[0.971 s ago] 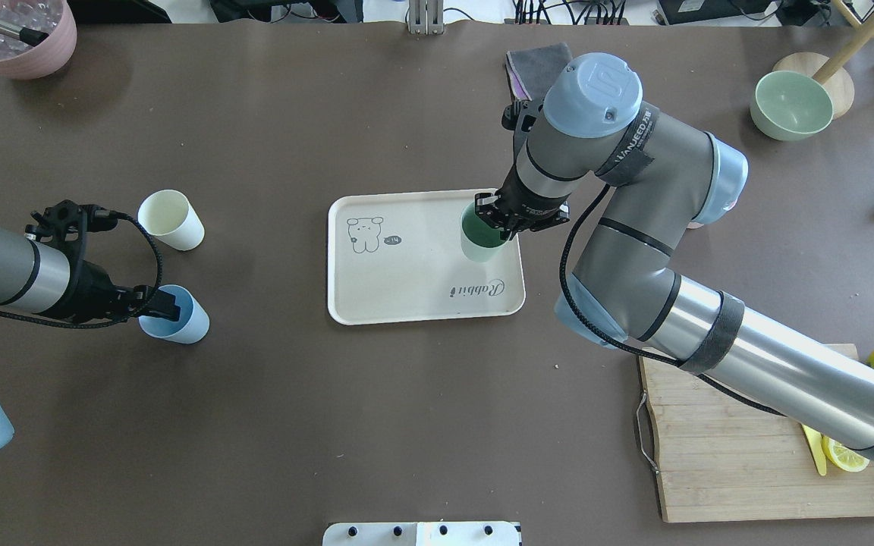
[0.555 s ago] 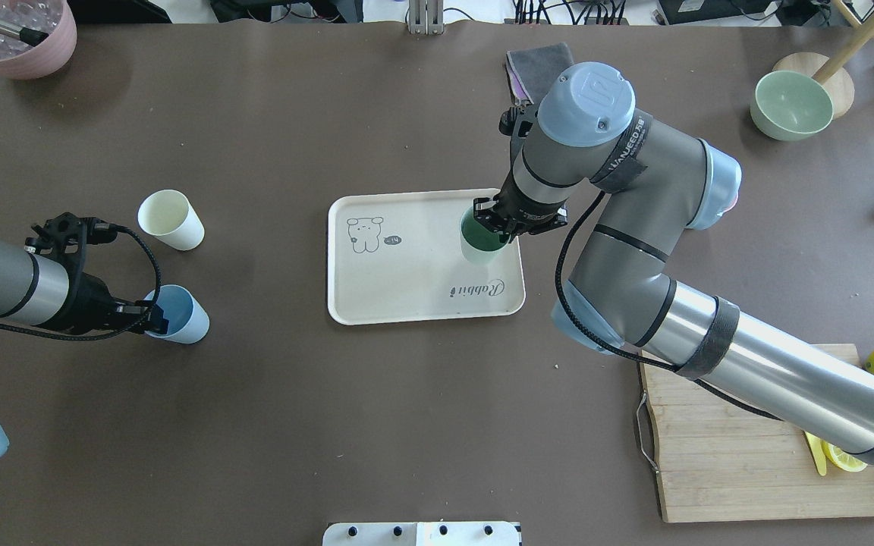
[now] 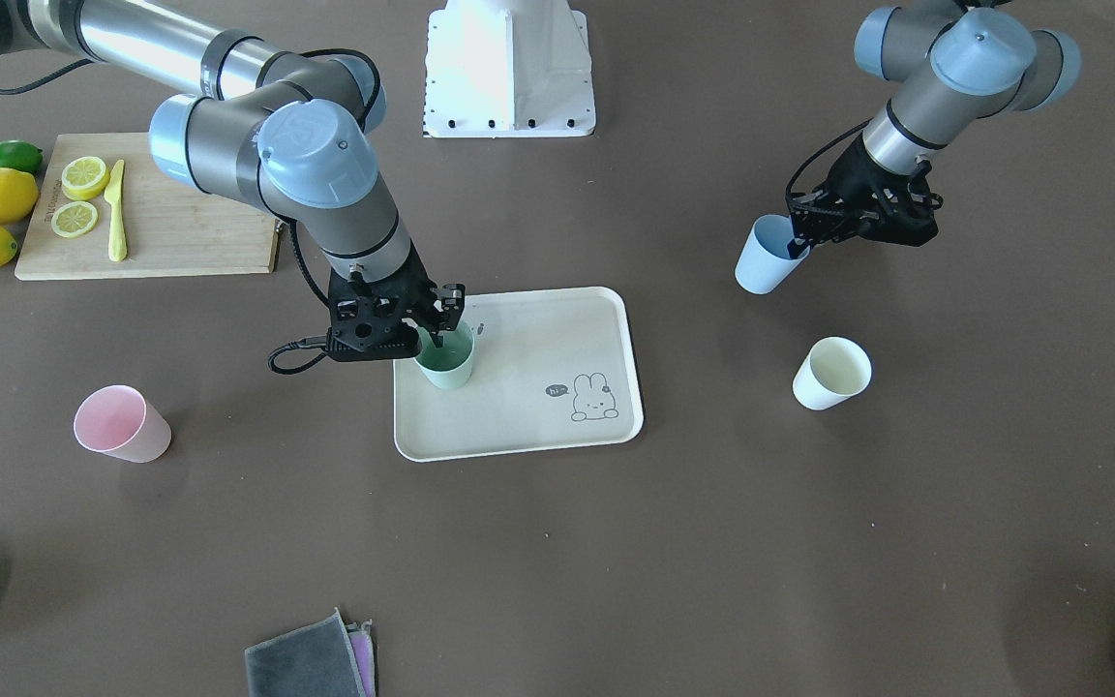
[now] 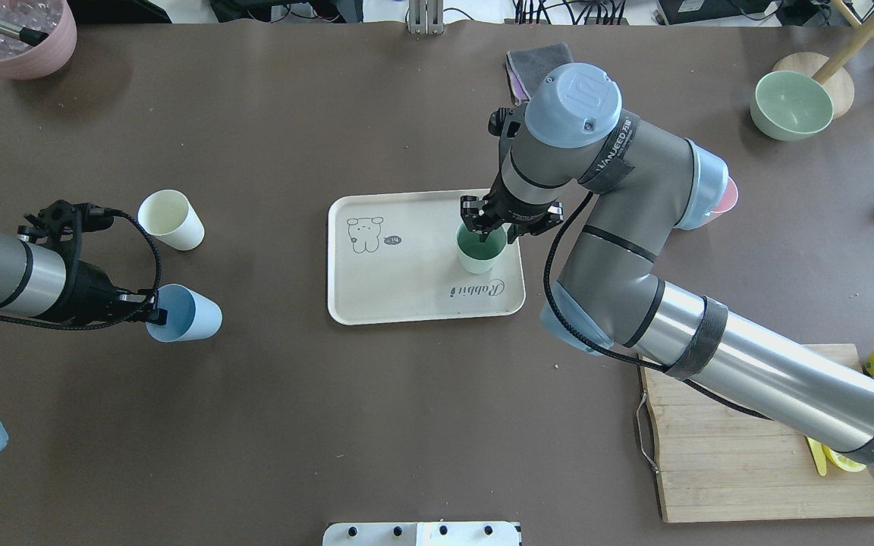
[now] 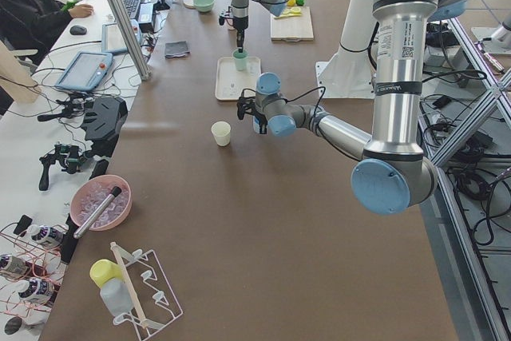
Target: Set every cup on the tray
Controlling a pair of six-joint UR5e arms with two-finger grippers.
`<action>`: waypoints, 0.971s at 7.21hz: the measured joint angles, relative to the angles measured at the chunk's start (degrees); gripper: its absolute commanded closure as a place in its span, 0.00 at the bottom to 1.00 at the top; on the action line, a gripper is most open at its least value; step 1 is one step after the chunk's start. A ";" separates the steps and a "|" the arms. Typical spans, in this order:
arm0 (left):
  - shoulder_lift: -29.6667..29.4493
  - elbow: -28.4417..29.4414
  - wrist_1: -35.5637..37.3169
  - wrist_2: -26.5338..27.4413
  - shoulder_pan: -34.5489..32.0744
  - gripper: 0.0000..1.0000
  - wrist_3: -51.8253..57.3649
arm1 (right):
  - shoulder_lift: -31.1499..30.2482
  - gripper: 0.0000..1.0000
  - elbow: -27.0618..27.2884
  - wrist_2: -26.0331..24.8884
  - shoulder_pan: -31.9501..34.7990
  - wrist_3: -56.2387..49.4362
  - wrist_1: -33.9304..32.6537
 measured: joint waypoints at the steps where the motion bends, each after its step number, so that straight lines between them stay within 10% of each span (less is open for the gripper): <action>1: -4.32 -0.21 4.77 -1.59 -1.54 1.00 -0.32 | 0.30 0.00 0.29 0.63 0.73 -0.11 -0.13; 4: -23.59 2.05 25.70 -2.45 -3.50 1.00 -0.86 | -0.13 0.00 1.05 4.72 5.79 -0.53 -0.80; 7: -34.17 9.52 29.60 2.75 -0.14 1.00 -3.95 | -3.66 0.00 2.31 6.11 11.30 -6.70 -3.13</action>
